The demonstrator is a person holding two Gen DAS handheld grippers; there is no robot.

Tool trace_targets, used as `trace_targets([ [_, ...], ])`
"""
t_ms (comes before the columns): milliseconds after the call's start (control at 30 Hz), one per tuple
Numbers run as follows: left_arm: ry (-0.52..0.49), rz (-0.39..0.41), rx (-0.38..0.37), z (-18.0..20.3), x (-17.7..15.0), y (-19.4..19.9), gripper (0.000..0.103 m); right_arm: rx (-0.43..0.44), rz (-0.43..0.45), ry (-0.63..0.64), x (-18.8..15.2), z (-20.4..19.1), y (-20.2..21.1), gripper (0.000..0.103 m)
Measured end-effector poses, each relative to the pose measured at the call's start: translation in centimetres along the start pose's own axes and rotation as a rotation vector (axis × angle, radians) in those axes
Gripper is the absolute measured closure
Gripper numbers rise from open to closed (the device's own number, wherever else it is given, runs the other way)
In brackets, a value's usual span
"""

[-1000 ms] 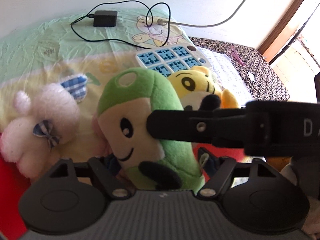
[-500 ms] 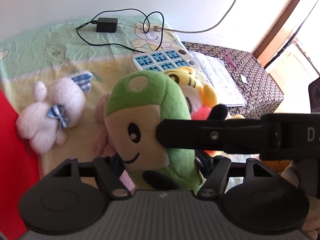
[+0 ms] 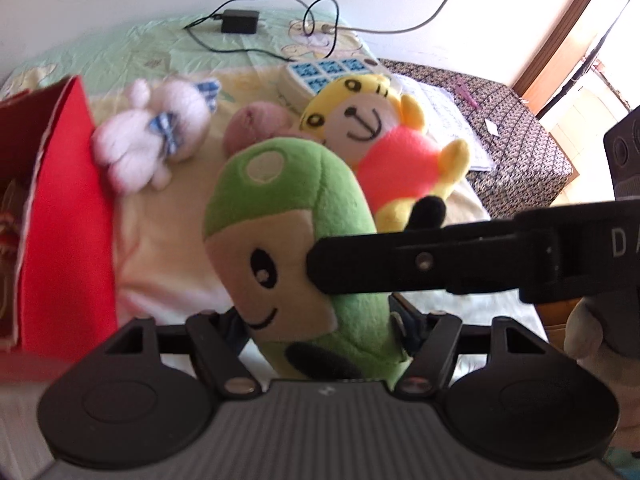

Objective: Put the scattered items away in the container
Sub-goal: 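Lift the green plush with the right gripper and carry it to the box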

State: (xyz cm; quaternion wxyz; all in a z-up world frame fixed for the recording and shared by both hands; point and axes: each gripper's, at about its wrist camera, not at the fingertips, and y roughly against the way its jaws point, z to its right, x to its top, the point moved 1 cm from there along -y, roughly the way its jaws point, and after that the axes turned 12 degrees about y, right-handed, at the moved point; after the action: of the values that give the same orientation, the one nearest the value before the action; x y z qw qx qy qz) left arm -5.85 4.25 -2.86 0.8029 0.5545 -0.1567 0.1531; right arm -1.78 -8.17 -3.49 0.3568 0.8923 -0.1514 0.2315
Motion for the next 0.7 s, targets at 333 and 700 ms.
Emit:
trace_targets([
  [333,-0.018,-0.056,0.015,-5.9,-3.4,3.5,0.034,0.041,-0.090,0.010,-2.7,-5.1,-4.5,0.051],
  [700,-0.149,-0.123,-0.031,-15.4,-5.1,7.8,0.034,0.019,-0.099,-0.101,-5.9,-12.6,-11.2,0.051],
])
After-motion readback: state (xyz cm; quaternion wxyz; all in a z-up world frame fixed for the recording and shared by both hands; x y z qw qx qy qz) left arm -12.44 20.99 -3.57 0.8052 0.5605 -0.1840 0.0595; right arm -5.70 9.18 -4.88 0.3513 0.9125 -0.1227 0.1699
